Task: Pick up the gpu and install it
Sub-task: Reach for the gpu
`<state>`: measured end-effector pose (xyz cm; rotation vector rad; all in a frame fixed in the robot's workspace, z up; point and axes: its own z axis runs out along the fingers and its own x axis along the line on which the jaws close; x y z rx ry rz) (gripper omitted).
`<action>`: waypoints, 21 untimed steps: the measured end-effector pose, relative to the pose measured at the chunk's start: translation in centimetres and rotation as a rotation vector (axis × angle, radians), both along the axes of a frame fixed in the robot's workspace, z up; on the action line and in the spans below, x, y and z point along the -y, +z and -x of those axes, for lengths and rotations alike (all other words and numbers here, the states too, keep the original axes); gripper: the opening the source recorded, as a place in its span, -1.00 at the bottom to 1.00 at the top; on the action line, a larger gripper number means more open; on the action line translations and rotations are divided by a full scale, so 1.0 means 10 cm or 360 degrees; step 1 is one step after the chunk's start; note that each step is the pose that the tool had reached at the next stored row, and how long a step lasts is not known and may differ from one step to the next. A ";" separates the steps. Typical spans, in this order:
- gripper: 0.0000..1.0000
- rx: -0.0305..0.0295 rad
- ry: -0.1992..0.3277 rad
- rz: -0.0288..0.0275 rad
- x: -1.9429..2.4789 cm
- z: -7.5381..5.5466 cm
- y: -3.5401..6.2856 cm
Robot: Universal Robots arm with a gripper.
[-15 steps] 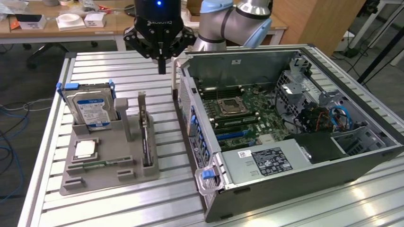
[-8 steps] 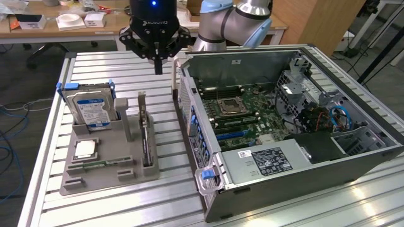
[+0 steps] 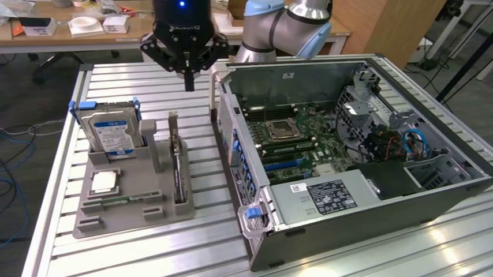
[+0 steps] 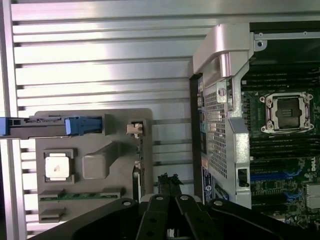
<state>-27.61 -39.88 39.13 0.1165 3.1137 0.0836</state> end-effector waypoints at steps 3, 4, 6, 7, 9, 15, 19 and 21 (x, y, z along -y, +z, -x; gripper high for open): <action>-0.79 0.00001 0.0000 -0.00001 0.000 0.02 0.000; -0.79 0.00001 0.0000 -0.00001 0.000 0.03 -0.001; -0.79 0.00000 0.0000 0.00000 0.000 0.05 0.000; -0.79 -0.00001 0.0000 0.00001 0.000 0.06 0.000; -0.79 0.00001 0.0000 0.00000 0.000 0.08 -0.001; -0.79 0.00000 0.0000 0.00001 0.000 0.12 -0.002; -0.79 0.00001 0.0000 0.00000 0.000 0.15 -0.002; -0.79 0.00000 0.0000 0.00001 0.000 0.16 -0.003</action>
